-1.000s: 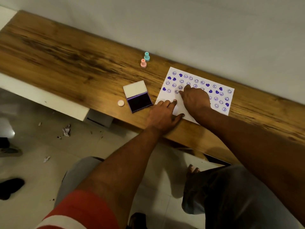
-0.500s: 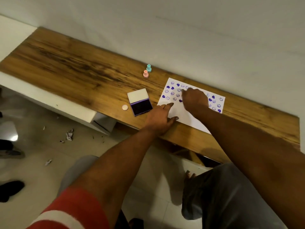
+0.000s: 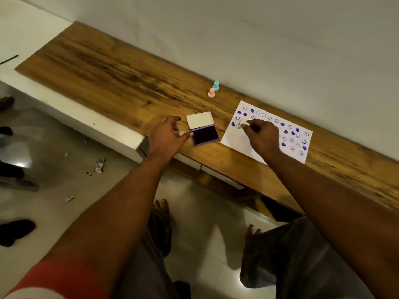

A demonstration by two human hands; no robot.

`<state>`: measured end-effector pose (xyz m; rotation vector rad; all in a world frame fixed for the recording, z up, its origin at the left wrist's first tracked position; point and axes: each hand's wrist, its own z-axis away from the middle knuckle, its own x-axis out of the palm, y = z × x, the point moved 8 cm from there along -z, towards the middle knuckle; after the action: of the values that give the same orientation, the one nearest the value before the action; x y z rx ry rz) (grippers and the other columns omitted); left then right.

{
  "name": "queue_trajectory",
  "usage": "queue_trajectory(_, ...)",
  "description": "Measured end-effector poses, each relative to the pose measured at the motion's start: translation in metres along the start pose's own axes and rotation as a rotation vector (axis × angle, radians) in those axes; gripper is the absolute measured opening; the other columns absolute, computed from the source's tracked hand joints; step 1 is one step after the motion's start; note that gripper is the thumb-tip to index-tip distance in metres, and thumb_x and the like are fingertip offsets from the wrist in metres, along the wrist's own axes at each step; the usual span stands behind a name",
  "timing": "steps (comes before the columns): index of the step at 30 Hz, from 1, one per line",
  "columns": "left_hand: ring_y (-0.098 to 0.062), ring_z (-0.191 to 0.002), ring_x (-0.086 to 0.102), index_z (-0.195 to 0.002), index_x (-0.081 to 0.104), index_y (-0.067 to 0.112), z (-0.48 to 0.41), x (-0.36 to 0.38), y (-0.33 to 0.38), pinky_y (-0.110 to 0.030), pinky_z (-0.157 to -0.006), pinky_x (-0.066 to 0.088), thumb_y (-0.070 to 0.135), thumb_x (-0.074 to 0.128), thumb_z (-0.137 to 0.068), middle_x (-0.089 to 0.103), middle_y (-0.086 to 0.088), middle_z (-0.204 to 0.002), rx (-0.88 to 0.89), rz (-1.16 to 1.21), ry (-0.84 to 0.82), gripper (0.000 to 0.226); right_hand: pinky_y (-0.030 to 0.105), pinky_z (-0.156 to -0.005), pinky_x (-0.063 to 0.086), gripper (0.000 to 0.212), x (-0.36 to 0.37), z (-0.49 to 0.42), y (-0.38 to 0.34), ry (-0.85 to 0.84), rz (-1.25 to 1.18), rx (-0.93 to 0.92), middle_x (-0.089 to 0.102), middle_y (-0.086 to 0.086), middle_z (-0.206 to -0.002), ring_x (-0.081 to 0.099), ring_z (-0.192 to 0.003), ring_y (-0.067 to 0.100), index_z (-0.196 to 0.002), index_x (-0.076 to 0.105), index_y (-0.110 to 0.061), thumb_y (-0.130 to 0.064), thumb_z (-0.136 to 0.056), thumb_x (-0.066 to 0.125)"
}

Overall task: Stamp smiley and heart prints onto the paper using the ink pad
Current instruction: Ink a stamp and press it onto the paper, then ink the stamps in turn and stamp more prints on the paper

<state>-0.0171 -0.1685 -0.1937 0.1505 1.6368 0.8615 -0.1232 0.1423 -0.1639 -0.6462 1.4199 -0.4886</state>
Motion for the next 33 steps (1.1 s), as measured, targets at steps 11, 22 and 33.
queue_trajectory(11,-0.011,-0.088,0.057,-0.107,0.074,0.035,-0.006,0.021,-0.029,-0.031,-0.070,0.045,0.066,0.081,-0.072,0.058,0.016,-0.095,-0.025,-0.048,-0.078,0.047,0.014,-0.071,0.048,0.024,0.115,0.023,-0.129,-0.231,0.149,-0.460,0.075,-0.006,-0.102,0.066,-0.082,0.005,-0.112,0.075,-0.027,-0.031,-0.088,0.074)
queue_trajectory(22,-0.006,-0.076,0.060,-0.095,0.078,0.034,-0.013,0.024,-0.032,-0.024,-0.055,0.035,0.051,0.083,-0.080,0.069,0.014,-0.082,-0.072,0.004,-0.076,0.023,0.032,-0.082,0.054,0.028,0.135,0.015,-0.136,-0.193,0.379,-0.517,0.075,-0.007,-0.101,0.067,-0.092,0.014,-0.114,0.076,-0.030,-0.045,-0.091,0.069)
queue_trajectory(33,-0.006,-0.080,0.063,-0.101,0.078,0.032,-0.015,0.022,-0.033,-0.020,-0.056,0.036,0.030,0.085,-0.081,0.067,0.015,-0.083,-0.113,0.012,-0.089,0.021,0.034,-0.080,0.053,0.032,0.151,0.017,-0.146,-0.228,0.552,-0.628,0.074,0.000,-0.097,0.067,-0.091,0.018,-0.114,0.076,-0.026,-0.047,-0.094,0.063)
